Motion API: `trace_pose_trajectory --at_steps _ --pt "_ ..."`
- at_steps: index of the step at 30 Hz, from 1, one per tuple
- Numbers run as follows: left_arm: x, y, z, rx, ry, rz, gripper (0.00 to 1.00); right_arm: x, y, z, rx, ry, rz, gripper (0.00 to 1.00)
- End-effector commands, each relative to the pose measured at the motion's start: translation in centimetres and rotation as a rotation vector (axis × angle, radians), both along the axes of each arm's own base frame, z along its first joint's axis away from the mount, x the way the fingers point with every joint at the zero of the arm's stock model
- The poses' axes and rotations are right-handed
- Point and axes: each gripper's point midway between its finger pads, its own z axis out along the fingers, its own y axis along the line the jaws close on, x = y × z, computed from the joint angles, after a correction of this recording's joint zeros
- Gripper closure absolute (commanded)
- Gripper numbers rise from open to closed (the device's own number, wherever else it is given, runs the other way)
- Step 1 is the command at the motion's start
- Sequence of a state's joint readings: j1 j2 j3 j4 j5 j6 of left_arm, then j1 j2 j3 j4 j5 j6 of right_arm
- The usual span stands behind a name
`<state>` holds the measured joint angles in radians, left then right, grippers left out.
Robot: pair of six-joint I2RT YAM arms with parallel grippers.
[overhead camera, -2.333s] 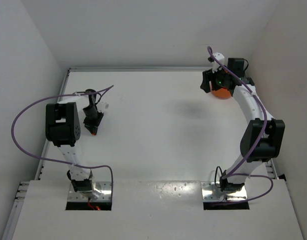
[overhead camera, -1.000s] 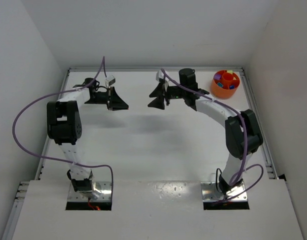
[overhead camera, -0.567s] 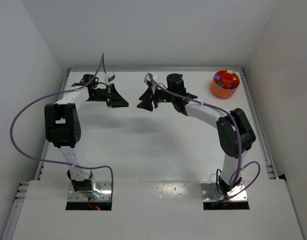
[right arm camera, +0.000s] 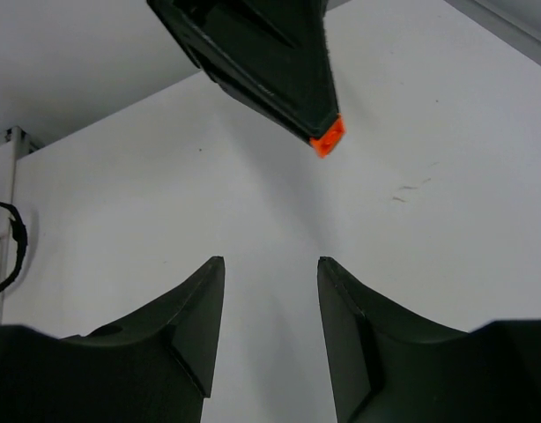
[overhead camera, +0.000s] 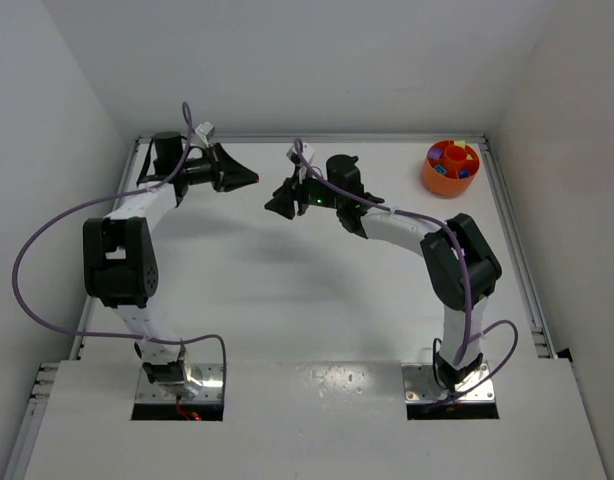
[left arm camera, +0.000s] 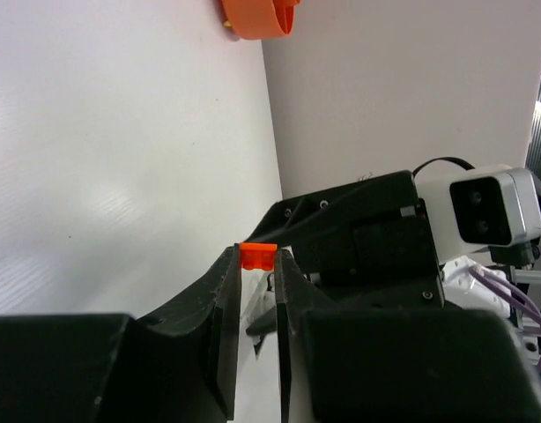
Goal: Sort the legos into containers by color
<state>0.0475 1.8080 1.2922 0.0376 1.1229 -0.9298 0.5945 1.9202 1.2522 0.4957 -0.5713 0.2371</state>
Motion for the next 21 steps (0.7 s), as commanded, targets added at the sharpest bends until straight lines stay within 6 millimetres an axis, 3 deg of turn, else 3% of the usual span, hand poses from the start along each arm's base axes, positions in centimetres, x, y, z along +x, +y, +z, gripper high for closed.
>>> trace_pose_trajectory --at_steps 1,2,3,11,21 --pt "0.3 -1.2 2.8 -0.045 -0.058 0.029 1.0 -1.0 1.1 3.7 0.104 -0.062 0.054 0.53" --pt "0.2 -1.2 2.5 -0.05 -0.046 0.032 1.0 -0.9 1.2 4.5 0.124 -0.075 0.054 0.53" --pt "0.1 -1.3 2.8 -0.058 -0.051 0.023 1.0 -1.0 1.4 3.8 0.125 -0.042 0.062 0.53" --pt "-0.1 -1.8 2.9 -0.069 -0.049 -0.006 1.0 -0.2 2.0 4.8 0.176 -0.044 0.048 0.53" --pt "-1.5 -2.5 2.0 -0.072 -0.038 -0.124 1.0 0.3 1.7 5.2 0.174 -0.153 0.066 0.59"
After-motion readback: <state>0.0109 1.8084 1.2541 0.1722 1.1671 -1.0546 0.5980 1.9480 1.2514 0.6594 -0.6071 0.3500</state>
